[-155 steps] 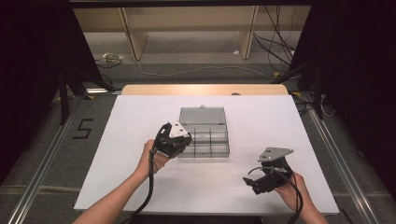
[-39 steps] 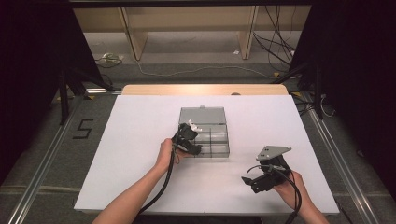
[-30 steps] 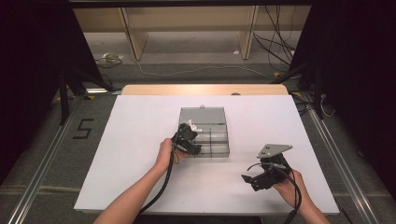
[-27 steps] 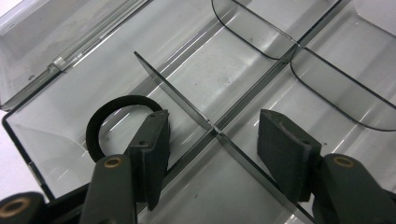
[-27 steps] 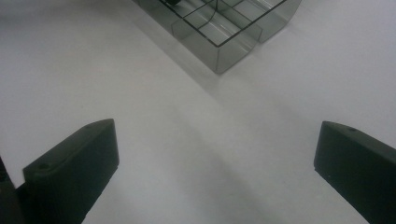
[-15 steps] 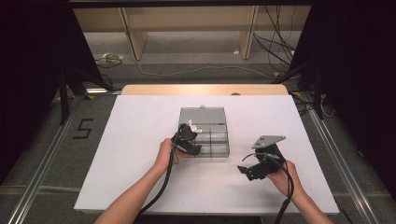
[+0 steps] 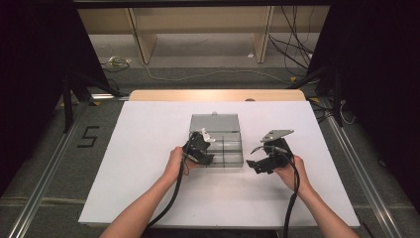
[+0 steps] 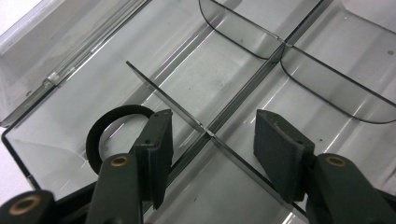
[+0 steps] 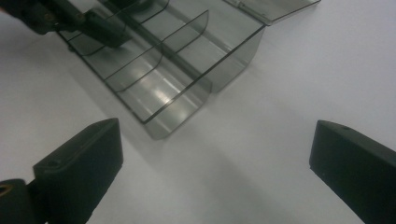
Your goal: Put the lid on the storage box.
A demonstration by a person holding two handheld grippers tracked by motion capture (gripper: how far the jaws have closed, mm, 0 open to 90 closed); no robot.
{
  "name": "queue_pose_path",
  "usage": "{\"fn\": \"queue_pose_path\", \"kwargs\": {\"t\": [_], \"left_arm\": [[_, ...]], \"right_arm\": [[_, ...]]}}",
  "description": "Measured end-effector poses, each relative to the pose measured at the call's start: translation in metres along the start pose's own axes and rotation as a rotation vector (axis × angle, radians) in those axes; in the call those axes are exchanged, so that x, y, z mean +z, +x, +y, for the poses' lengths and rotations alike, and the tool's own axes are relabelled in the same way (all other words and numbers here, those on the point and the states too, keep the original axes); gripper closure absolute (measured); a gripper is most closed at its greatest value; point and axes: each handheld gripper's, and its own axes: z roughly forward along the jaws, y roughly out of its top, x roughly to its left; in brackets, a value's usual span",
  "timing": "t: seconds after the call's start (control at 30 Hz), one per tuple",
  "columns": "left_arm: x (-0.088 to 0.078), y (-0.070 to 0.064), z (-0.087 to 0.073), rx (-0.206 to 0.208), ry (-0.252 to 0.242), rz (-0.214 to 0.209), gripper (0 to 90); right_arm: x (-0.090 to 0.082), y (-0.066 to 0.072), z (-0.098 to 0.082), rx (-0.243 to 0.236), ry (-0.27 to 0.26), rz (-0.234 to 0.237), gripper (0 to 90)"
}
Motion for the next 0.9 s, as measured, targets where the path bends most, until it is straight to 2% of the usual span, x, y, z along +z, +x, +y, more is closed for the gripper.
{"fn": "queue_pose_path", "kwargs": {"t": [0.1, 0.2, 0.27, 0.4, 0.7, 0.8, 0.83, 0.9], "left_arm": [[0.000, 0.000, 0.000, 0.007, -0.003, -0.007, 47.7], [0.000, 0.000, 0.000, 0.013, -0.003, -0.011, 47.8], [0.000, 0.000, 0.000, 0.017, -0.001, -0.011, 47.8], [0.000, 0.000, 0.000, 0.019, -0.002, -0.014, 47.8], [0.000, 0.001, 0.000, 0.036, 0.002, -0.020, 47.7], [0.000, 0.001, 0.000, 0.033, 0.000, -0.019, 47.8], [0.000, 0.001, 0.000, 0.032, -0.001, -0.020, 47.8], [0.000, 0.001, 0.000, 0.030, -0.002, -0.020, 47.8]], "right_arm": [[0.004, -0.006, 0.004, 0.017, -0.004, -0.003, 8.8], [0.008, -0.011, 0.009, 0.034, -0.012, -0.016, 18.1], [0.011, -0.014, 0.012, 0.046, -0.017, -0.018, 20.4], [0.017, -0.020, 0.018, 0.058, -0.023, -0.018, 30.9], [0.035, -0.027, 0.034, 0.064, -0.019, -0.025, 72.8], [0.044, -0.030, 0.040, 0.069, -0.012, -0.028, 82.7], [0.048, -0.031, 0.042, 0.071, -0.007, -0.042, 85.5], [0.054, -0.033, 0.046, 0.075, 0.002, -0.049, 88.4]]}}
